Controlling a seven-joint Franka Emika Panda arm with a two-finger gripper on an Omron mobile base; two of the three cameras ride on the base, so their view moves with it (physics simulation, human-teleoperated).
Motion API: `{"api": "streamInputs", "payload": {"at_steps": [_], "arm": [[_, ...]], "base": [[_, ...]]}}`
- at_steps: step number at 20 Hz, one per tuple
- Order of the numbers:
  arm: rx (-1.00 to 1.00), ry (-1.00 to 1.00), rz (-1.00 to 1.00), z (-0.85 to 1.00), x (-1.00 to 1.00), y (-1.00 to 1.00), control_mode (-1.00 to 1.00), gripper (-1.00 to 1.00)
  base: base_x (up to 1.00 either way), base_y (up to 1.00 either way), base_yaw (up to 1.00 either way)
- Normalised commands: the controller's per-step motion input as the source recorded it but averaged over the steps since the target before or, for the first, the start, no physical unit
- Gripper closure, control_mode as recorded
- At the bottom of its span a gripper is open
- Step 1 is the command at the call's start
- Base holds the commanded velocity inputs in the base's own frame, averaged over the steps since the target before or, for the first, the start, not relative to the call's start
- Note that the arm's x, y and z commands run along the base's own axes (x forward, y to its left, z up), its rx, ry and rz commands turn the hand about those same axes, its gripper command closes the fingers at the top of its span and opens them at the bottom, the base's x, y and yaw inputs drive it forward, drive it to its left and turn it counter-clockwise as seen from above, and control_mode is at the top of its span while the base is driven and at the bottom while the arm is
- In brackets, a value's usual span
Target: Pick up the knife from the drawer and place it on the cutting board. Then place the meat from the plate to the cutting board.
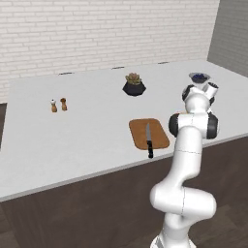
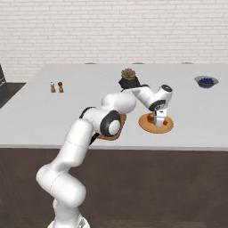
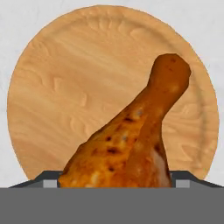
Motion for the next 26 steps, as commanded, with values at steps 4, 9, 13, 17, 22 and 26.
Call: {"api": "streamInputs", "payload": {"at_steps": [4, 9, 13, 17, 22, 26], "arm": [[0.0, 0.0, 0.24, 0.27, -1.0, 0.9, -1.0, 1.0], [-0.03, 0.0, 0.31, 0.02, -0.86, 1.0, -1.0, 1.0], [-0.04, -0.01, 0.28, 0.41, -0.66, 1.0, -1.0, 1.0], [-0.03, 0.0, 0.26, 0.51, -0.48, 1.0, -1.0, 1.0], [-0.06, 0.0, 0.24, -0.08, -0.06, 0.92, -1.0, 1.0], [-0.08, 0.0, 0.12, -0.43, 0.24, 0.4, -1.0, 1.0]], "base": [[0.0, 0.0, 0.0], [0.0, 0.0, 0.0], [0.0, 0.0, 0.0], [0.0, 0.0, 0.0], [0.0, 0.0, 0.0], [0.0, 0.0, 0.0]]}}
